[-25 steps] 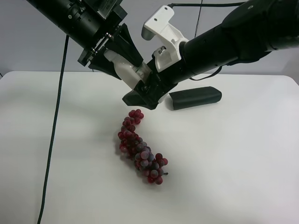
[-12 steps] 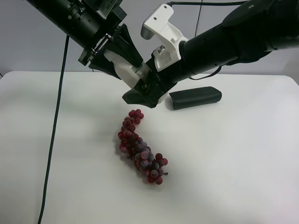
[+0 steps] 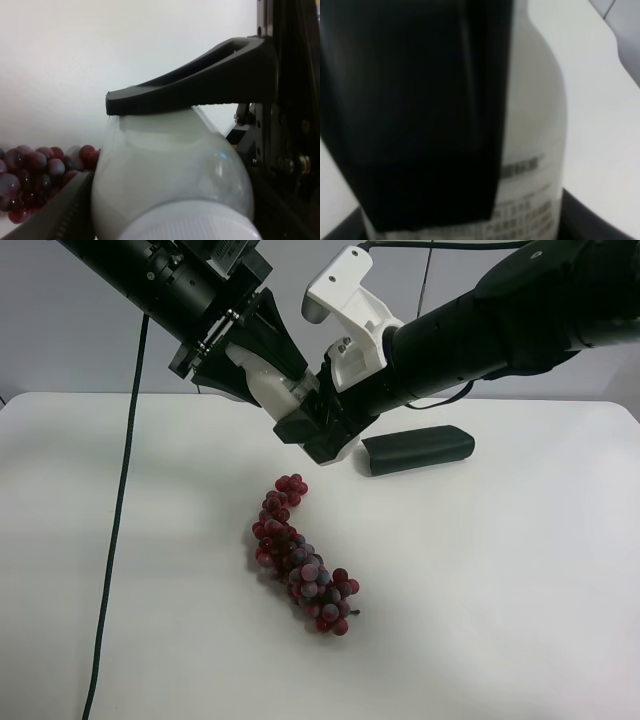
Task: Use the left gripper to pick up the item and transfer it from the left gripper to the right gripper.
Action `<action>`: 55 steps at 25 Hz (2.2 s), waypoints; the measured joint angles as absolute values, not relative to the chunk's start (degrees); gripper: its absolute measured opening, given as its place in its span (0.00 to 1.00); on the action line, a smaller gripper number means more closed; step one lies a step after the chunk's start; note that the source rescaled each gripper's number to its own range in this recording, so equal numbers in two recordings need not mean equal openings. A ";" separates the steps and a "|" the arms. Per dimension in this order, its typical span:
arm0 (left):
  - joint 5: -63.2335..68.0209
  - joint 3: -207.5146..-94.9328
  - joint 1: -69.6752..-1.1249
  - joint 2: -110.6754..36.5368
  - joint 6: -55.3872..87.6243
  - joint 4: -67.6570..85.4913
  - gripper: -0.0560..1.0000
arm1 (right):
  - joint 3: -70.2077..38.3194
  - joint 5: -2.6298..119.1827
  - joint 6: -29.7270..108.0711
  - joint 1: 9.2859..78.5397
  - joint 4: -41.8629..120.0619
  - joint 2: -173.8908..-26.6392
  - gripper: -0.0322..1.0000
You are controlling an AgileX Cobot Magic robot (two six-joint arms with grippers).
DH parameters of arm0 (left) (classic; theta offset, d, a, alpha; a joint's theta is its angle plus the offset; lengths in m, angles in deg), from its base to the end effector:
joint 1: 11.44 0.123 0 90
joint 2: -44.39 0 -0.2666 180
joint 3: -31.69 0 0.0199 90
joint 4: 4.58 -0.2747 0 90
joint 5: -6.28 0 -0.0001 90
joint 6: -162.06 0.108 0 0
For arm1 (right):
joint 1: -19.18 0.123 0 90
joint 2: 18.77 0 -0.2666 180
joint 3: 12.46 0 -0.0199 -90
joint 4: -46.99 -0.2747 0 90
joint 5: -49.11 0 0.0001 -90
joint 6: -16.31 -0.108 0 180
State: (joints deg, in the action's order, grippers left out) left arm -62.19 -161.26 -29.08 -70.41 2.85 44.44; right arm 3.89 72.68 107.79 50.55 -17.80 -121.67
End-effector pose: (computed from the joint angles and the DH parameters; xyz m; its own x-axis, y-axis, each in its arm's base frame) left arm 0.3677 -0.1965 0.2555 -0.9155 0.2636 -0.3039 0.4021 0.6187 -0.6749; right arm 0.3094 0.2345 0.2016 -0.1326 -0.6046 -0.7854 -0.8962 0.4117 -0.1656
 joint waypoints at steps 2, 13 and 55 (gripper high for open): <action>-62.19 -161.26 -29.08 -70.41 2.85 44.44 0.08 | 3.89 72.68 107.79 50.55 -17.80 -121.67 0.08; -62.98 -161.26 -29.02 -70.13 1.37 45.78 0.96 | 3.89 72.09 107.79 50.55 -16.67 -122.01 0.08; -63.18 -158.15 -11.47 -33.03 -2.93 20.85 1.00 | 3.89 72.07 106.12 50.55 -16.60 -122.01 0.08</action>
State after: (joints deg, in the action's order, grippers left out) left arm -63.18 -158.15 -11.47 -33.03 -2.93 20.85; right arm 3.89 72.07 106.12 50.55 -16.60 -122.01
